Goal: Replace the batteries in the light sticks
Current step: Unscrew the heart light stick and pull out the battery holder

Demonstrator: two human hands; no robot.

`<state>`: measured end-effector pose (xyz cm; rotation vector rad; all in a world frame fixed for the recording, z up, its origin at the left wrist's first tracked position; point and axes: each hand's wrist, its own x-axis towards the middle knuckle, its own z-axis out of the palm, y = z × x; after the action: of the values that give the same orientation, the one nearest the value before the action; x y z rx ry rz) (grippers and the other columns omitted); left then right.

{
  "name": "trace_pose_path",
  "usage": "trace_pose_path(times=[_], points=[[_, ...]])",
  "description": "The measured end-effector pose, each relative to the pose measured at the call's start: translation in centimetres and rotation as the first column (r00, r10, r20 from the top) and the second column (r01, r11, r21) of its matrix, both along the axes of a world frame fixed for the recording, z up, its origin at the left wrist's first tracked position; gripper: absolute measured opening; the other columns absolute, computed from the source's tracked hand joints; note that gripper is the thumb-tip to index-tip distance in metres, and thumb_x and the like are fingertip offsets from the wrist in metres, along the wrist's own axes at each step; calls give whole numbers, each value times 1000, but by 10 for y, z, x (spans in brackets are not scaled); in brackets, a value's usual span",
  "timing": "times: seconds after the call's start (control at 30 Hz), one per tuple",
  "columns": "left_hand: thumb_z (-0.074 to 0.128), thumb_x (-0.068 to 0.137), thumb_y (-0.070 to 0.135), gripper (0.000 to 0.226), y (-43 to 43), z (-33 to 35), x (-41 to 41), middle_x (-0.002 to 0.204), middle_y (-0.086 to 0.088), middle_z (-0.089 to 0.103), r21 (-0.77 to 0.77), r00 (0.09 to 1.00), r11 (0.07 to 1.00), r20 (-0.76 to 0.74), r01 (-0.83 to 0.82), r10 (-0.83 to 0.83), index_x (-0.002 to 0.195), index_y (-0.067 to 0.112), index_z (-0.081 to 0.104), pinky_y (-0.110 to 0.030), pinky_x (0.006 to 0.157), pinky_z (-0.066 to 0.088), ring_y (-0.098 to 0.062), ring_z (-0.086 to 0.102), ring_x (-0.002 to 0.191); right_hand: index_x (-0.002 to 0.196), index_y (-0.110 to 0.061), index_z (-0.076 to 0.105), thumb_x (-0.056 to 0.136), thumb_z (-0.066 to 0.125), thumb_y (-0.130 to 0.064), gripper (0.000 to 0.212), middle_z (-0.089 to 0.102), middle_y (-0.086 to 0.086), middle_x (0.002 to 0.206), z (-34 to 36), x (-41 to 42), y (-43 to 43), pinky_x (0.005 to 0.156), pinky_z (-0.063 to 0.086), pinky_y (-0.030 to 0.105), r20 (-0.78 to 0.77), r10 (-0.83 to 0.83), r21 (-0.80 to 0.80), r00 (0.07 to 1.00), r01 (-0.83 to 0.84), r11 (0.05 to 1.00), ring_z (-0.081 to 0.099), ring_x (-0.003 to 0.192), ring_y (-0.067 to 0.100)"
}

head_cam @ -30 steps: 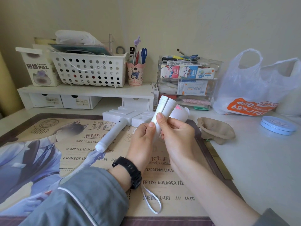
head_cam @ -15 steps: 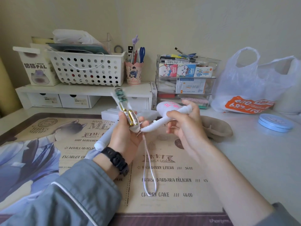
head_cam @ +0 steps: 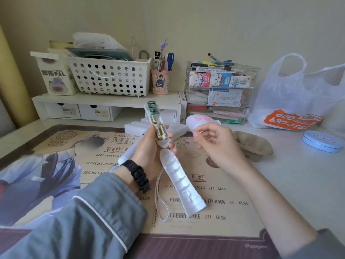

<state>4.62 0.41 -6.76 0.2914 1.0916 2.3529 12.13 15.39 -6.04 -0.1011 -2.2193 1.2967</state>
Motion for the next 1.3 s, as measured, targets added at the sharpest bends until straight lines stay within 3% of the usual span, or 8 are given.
trace_pose_path(times=[0.1,0.23,0.3,0.4,0.7,1.03,1.2,1.3], points=[[27,101,43,42,4,-3,7,77,-1,58,-84,991,989,-37,123,-126,102,14,57,-21,51,47,-14,45,59,101,-28,66,88,66,-22,15,64,-12,88,-5,-3,-3,72,51,22,-154,-13,222,988,47,974,58,76,6],[30,101,41,42,9,-8,11,77,-3,61,-112,985,979,-28,168,-172,100,10,59,-24,57,54,-10,57,60,116,-28,66,84,70,-32,32,62,-17,110,-11,-5,-2,87,50,30,-115,53,462,992,6,887,59,102,4],[31,101,39,41,10,-9,10,79,-5,61,-125,986,979,-30,161,-166,98,7,57,-24,57,56,-10,59,58,114,-24,69,81,74,-29,33,65,-13,112,-11,-5,-1,91,46,21,-134,67,479,989,5,878,59,104,2],[30,102,34,41,12,-11,10,78,-8,63,-152,985,978,-75,142,-155,98,4,57,-24,60,57,-13,58,61,115,-21,70,76,78,-26,40,67,-11,112,-10,-3,-1,86,39,5,-154,45,516,987,42,855,56,101,-4],[26,104,24,39,13,-12,6,84,-14,60,-99,988,990,-109,103,-113,100,-3,54,-22,66,53,-20,58,73,111,-23,69,76,78,-24,36,67,-6,102,-10,-1,-5,80,52,39,-125,110,627,986,-7,779,61,95,16],[21,105,23,45,12,-15,8,122,-27,58,-102,989,987,-76,121,-129,126,-8,47,-39,100,44,-30,60,107,100,-8,70,75,78,-16,28,70,3,106,-15,-4,-11,57,57,38,-167,110,885,980,100,454,65,94,24],[23,105,26,47,10,-15,2,131,-25,55,-44,993,992,0,122,-122,130,-5,48,-41,106,39,-30,52,124,109,-7,69,81,71,-13,28,69,4,117,-19,-7,-14,56,58,35,-233,90,876,968,169,451,68,97,22],[25,104,27,45,8,-13,2,122,-23,60,-25,997,997,29,73,-73,122,-5,53,-34,92,50,-25,62,108,122,-12,64,91,55,-18,33,67,0,121,-21,-9,-19,73,58,41,-182,99,773,978,81,629,64,106,23]])
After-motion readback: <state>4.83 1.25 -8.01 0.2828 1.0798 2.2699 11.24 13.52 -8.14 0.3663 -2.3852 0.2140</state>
